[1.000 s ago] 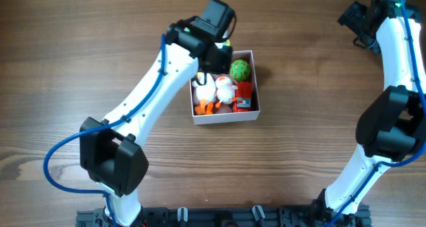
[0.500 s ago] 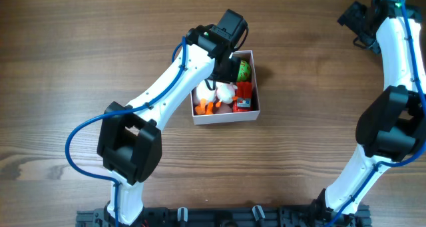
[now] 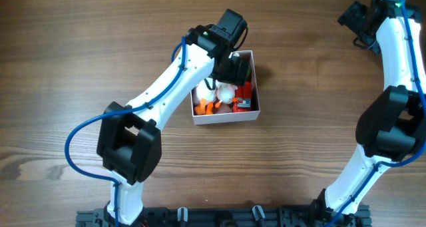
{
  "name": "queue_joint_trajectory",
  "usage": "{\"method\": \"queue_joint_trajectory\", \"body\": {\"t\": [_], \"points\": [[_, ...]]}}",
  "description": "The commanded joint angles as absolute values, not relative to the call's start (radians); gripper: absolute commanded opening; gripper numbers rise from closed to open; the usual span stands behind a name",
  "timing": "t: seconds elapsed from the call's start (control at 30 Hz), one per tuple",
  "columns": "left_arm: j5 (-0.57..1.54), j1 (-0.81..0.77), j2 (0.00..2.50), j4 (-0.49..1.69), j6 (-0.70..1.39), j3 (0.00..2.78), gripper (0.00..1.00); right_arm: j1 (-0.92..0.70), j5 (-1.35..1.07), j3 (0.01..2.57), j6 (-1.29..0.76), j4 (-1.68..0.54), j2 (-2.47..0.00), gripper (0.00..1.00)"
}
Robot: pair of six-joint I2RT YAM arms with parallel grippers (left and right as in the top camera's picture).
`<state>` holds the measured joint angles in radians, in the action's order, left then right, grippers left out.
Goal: Pack container
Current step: 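Lower the rattle into the box's top edge and open the left gripper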
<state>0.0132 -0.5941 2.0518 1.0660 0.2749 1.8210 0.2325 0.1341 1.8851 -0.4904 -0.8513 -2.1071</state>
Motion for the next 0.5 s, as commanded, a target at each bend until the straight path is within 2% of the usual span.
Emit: {"method": "queue_joint_trajectory", "body": {"t": [0.0, 0.23, 0.47], "points": [[0.027, -0.561, 2.044, 1.074, 0.304, 1.831, 1.0, 0.233, 0.13, 1.878, -0.5, -0.849, -2.078, 1.0], [0.029, -0.503, 1.988, 1.092, 0.375, 1.831, 1.0, 0.233, 0.13, 1.878, -0.5, -0.849, -2.078, 1.0], [0.029, -0.424, 1.831, 1.089, 0.45, 1.831, 1.0, 0.233, 0.13, 1.878, -0.5, -0.849, -2.078, 1.0]]}}
